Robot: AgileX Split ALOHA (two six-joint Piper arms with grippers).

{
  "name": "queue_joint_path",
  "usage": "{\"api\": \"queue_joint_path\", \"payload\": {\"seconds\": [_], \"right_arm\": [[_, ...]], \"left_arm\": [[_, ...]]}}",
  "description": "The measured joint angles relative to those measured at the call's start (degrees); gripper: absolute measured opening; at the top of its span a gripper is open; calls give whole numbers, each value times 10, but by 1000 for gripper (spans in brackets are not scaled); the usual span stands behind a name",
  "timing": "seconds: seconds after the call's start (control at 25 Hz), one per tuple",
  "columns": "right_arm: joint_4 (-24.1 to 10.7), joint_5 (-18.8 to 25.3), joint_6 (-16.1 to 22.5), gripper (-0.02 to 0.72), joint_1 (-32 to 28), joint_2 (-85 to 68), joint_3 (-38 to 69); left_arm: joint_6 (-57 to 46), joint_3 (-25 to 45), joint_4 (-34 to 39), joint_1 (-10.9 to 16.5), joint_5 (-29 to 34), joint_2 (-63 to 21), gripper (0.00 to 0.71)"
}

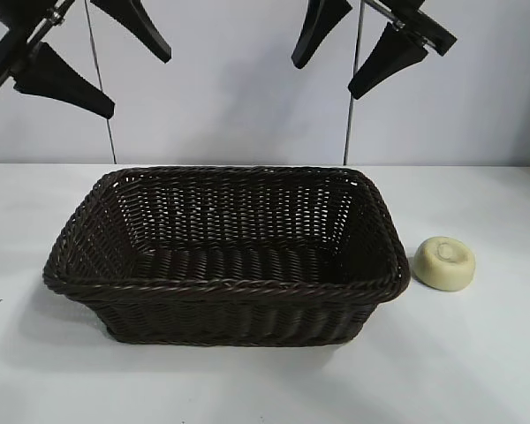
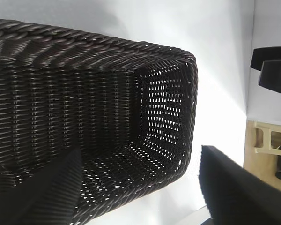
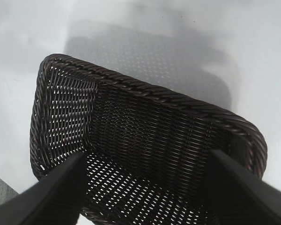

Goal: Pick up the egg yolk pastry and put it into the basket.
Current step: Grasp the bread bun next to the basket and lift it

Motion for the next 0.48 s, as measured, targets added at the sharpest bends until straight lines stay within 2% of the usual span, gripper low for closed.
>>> {"api": "queue_joint_path", "payload": {"seconds": [0.24,0.48], "right_arm": [[-17,0,-11,517,-3,0,0],[-25,2,-11,517,-46,0,0]], "left_arm": [[1,0,0,0,-7,0,512],[1,0,0,0,-7,0,512]]}}
